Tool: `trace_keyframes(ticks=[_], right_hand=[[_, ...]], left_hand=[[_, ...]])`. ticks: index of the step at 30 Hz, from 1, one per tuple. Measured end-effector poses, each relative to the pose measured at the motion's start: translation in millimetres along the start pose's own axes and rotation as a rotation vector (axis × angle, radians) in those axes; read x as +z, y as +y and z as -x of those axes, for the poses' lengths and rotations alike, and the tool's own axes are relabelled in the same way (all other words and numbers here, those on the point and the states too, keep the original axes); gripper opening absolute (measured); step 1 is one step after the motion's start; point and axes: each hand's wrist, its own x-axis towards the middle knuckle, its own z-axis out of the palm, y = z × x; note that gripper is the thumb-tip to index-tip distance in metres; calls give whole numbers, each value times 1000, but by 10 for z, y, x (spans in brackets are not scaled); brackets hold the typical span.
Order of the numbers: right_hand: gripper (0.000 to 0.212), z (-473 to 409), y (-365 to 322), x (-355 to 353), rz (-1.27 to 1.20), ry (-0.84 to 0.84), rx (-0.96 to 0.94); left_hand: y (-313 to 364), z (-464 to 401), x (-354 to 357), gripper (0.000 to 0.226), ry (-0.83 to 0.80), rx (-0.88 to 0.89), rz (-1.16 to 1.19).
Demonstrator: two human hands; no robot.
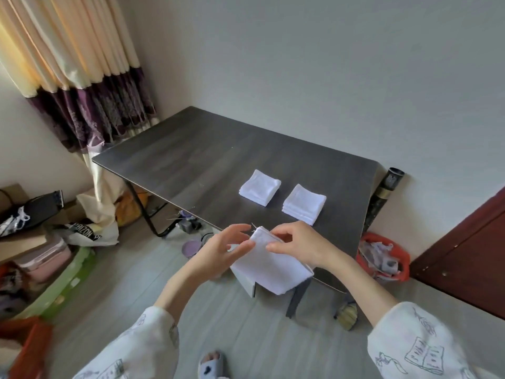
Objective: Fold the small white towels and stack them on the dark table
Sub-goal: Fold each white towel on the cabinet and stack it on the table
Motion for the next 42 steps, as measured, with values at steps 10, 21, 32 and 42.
trace_keyframes(ticks=[10,21,32,42], right_hand=[[30,-1578,-268,-105,-112,154,137],[10,-2527,511,-534,-455,82,408],[37,-3197,1345,-493,-1155,180,629],[26,-3850,1656,-595,-965,397,812]], left_hand=[[-344,-1523,-1074,26,-76,142,-154],[-685,-2875,-1153,32,-222,-62,246],[-1160,-3886,-930,23,-319,-416,443],[-1421,-4692,-840,27,-337,-485,192]])
